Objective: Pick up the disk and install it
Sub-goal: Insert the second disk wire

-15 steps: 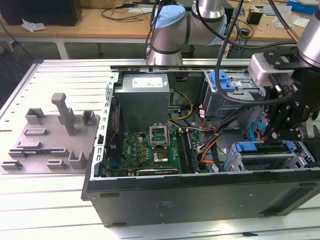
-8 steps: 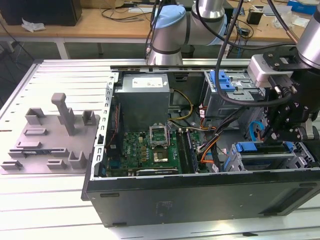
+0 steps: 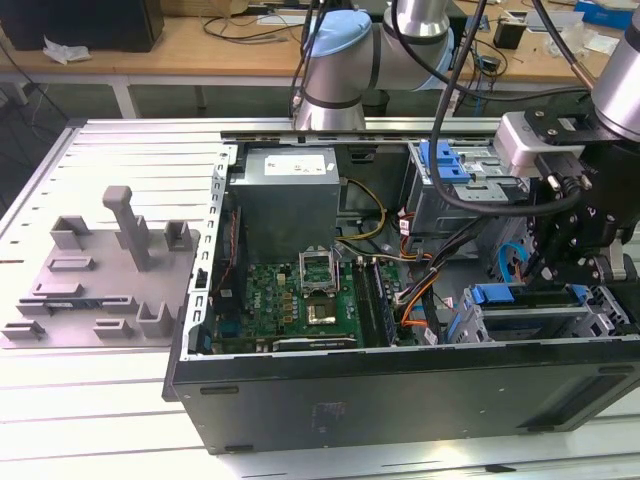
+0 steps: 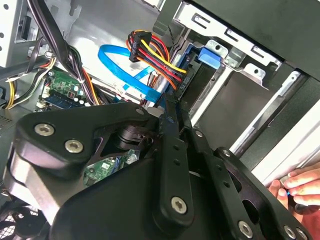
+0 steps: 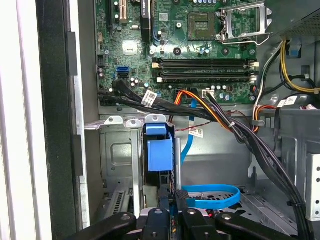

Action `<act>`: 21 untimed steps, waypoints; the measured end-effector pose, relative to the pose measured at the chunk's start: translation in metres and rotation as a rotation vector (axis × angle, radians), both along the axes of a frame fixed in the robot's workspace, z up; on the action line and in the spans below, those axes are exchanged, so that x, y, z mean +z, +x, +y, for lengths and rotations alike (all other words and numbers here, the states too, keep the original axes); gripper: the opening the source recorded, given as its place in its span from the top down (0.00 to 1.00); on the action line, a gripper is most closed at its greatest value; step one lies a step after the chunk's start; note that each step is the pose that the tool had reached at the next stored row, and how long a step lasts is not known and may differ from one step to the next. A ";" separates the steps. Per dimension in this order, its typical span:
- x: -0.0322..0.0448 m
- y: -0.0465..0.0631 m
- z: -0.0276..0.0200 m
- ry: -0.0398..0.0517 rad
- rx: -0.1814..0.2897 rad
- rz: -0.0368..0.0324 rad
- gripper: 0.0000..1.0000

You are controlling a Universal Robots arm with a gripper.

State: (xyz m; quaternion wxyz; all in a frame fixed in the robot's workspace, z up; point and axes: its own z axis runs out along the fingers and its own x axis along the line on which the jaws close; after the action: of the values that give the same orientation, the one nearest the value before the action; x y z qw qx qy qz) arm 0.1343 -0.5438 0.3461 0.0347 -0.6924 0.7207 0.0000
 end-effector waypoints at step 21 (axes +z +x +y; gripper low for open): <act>-0.0057 0.000 0.0000 -0.0001 0.000 -0.0010 0.84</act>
State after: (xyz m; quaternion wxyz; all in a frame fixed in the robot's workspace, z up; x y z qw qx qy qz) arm 0.1343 -0.5438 0.3405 0.0350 -0.6924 0.7207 -0.0004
